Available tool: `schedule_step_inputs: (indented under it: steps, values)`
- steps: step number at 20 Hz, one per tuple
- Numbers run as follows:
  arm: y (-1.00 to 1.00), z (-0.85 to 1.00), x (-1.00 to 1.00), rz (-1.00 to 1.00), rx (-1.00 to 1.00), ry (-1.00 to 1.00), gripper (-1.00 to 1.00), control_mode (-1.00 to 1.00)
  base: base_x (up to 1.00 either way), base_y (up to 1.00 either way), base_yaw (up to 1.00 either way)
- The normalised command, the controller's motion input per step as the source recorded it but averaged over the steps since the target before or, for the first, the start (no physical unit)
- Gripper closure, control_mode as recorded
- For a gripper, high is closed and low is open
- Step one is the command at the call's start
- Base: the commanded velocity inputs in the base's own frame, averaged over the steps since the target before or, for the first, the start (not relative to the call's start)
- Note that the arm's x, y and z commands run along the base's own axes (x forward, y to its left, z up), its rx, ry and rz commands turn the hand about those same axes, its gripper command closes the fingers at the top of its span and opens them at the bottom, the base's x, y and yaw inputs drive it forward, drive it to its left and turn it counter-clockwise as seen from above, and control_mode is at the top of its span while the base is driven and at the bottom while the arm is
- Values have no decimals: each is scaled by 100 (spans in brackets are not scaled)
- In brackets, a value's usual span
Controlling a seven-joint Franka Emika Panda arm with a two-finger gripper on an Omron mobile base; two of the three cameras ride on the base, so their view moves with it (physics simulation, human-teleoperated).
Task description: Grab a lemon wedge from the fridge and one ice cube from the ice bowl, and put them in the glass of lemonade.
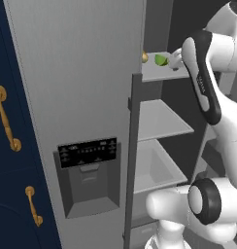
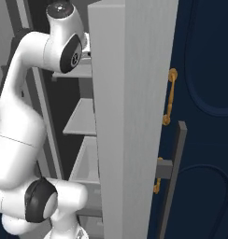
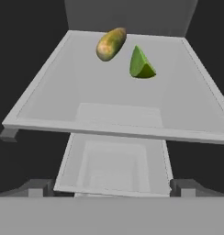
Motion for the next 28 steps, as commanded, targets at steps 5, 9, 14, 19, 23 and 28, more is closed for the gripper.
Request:
schedule_step_inputs:
  steps: [5,9,14,19,23,28]
  values:
    - [-11,-16,100,0,-1,0,-100,-100,0,0,0]
    - [-14,0,100,0,-2,3,-100,-100,0,0,0]
    - [0,0,90,0,0,0,-100,-100,0,0,0]
    - [0,-6,85,0,-6,13,-100,-100,0,0,0]
    - [0,0,71,8,-5,22,-100,-100,0,0,0]
    - [-5,0,24,12,-3,16,-100,-100,0,0,0]
